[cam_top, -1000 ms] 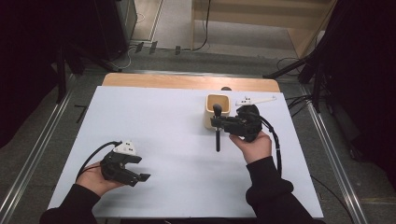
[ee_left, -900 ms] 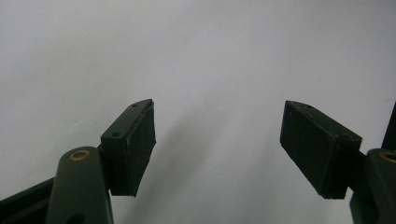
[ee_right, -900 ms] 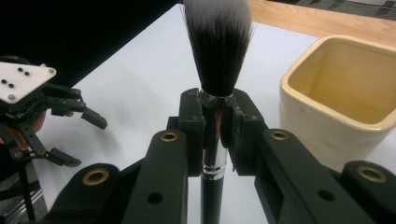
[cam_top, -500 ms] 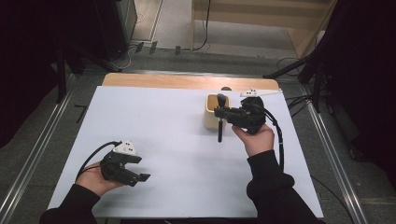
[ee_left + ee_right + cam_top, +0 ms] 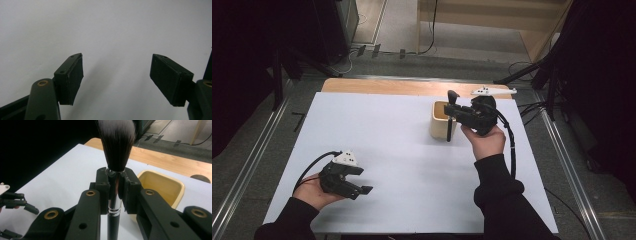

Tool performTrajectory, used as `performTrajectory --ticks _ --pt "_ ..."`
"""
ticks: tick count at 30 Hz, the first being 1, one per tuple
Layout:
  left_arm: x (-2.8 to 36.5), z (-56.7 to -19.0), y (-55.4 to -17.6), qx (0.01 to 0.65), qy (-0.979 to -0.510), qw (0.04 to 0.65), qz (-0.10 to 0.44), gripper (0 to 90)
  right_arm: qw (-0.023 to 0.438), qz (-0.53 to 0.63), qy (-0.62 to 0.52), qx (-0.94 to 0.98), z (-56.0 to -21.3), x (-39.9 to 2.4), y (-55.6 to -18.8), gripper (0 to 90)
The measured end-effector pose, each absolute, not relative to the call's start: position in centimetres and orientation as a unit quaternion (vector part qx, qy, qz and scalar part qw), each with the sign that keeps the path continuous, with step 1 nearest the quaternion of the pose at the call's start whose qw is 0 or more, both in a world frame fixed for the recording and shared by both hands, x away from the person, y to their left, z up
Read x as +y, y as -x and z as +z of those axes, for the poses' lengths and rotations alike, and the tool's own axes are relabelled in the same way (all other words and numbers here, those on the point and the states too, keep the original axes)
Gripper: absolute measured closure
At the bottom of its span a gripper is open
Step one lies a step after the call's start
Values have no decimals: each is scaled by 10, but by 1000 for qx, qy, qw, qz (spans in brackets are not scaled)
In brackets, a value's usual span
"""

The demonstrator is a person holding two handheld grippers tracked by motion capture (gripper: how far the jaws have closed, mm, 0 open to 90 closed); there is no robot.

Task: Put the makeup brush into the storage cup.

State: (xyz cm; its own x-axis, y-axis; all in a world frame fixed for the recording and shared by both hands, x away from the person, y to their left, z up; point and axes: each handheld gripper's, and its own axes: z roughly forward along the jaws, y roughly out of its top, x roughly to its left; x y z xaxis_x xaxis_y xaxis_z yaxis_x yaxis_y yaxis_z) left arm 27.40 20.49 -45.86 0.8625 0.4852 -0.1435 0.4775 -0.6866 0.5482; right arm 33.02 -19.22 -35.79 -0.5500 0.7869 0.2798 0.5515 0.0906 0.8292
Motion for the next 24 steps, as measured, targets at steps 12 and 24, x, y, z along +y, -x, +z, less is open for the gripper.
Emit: performTrajectory --ticks 12,24 --pt "205 -459 -275 264 -918 297 5 275 141 491 -465 723 -349 -197 -344 788" --pt "207 -459 -276 267 -916 299 3 275 151 488 -480 713 -346 -198 -361 788"
